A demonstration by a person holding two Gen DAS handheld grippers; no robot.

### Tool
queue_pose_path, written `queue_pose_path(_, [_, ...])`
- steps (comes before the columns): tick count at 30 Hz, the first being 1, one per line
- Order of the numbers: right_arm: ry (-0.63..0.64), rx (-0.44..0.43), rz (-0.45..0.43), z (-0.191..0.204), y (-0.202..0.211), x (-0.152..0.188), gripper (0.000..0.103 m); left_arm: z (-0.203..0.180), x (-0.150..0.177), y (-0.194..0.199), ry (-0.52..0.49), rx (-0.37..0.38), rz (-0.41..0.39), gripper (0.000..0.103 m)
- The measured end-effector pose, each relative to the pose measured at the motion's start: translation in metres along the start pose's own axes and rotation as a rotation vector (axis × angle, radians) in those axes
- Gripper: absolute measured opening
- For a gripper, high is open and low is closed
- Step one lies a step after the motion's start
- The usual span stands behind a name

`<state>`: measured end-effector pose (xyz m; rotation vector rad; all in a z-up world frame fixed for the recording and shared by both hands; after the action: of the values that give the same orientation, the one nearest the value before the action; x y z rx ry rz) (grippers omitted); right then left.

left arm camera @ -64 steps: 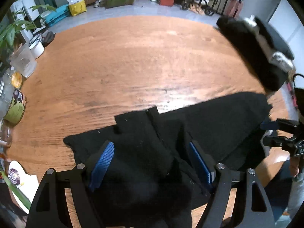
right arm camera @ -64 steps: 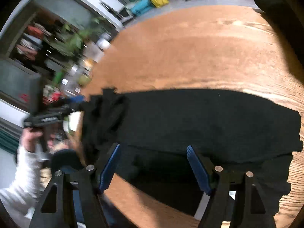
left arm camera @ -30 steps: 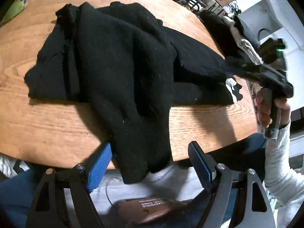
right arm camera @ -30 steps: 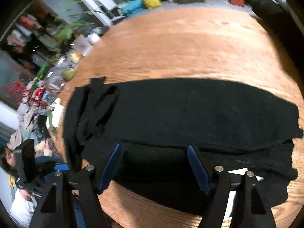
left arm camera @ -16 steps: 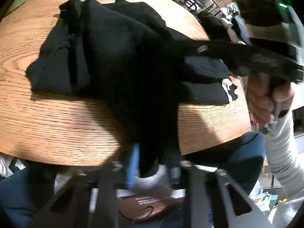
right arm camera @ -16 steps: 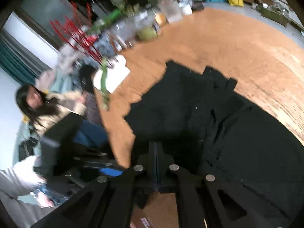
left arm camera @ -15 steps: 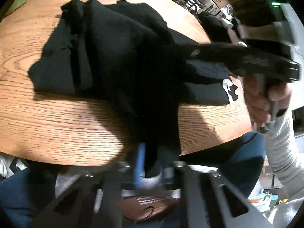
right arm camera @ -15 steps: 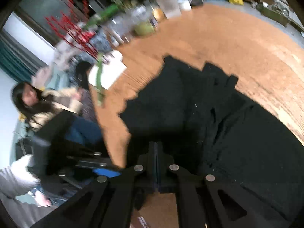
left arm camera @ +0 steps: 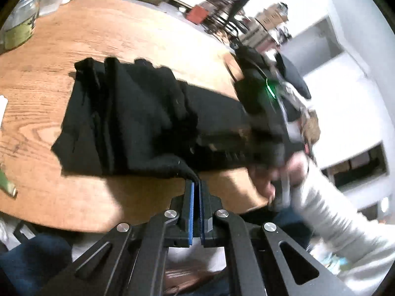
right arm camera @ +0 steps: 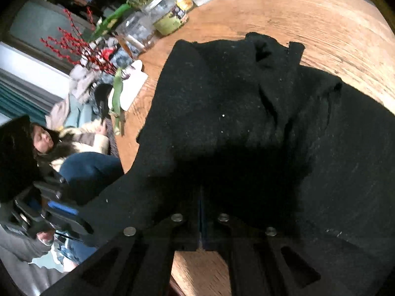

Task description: Fold clothes

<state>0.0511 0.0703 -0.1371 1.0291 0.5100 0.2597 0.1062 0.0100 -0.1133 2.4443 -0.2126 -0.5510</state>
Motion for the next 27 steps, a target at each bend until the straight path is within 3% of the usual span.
queue_pose_path(1, [-0.023,-0.016,-0.021,-0.001,0.005,-0.001,0.004,0.008,-0.009,-0.002,0.049,0.003,0.002,0.003])
queue_pose_path(3, [-0.077,-0.068,-0.088,-0.004,0.024,-0.003,0.021,0.019,-0.025,-0.010,0.116,0.004,0.007,0.003])
queue_pose_path(5, [-0.087,-0.068,-0.171,-0.008,0.048,0.001,0.042,0.025,-0.040,-0.026,0.157,-0.005,0.016,0.003])
queue_pose_path(8, [-0.058,-0.080,-0.238,-0.006,0.070,0.013,0.047,0.036,-0.060,-0.042,0.190,-0.084,0.038,0.007])
queue_pose_path(9, [-0.036,-0.102,-0.241,-0.001,0.073,0.017,0.047,0.040,-0.067,-0.045,0.196,-0.118,0.042,0.014])
queue_pose_path(11, [0.046,-0.115,-0.220,0.017,0.072,0.022,0.048,0.050,-0.078,-0.043,0.199,-0.185,0.010,0.047])
queue_pose_path(12, [0.075,-0.113,-0.214,0.024,0.071,0.022,0.048,0.054,-0.083,-0.041,0.202,-0.211,-0.009,0.078])
queue_pose_path(13, [0.090,-0.123,-0.209,0.030,0.070,0.022,0.048,0.056,-0.087,-0.036,0.210,-0.220,-0.039,0.086])
queue_pose_path(19, [0.058,-0.134,-0.246,0.037,0.073,0.008,0.054,0.052,-0.089,-0.017,0.174,-0.214,-0.086,0.086])
queue_pose_path(25, [-0.116,-0.087,-0.323,0.010,0.068,-0.051,0.057,0.052,-0.071,-0.003,0.138,-0.187,-0.086,0.086])
queue_pose_path(27, [-0.156,0.004,-0.316,-0.003,0.059,-0.067,0.057,0.053,-0.064,-0.004,0.124,-0.169,-0.070,0.086])
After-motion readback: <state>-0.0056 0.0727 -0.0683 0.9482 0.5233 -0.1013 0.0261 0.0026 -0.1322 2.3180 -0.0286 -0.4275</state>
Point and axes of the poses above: each gripper's, at about its wrist camera, not at the fingertips, and y roughly against the way its jaws point, z to its left, x to its underside, the point moved 10 cm from there along -y, roughly the way its jaws point, and after that the axes turned 10 degrees about x, right-handed, at the moved point
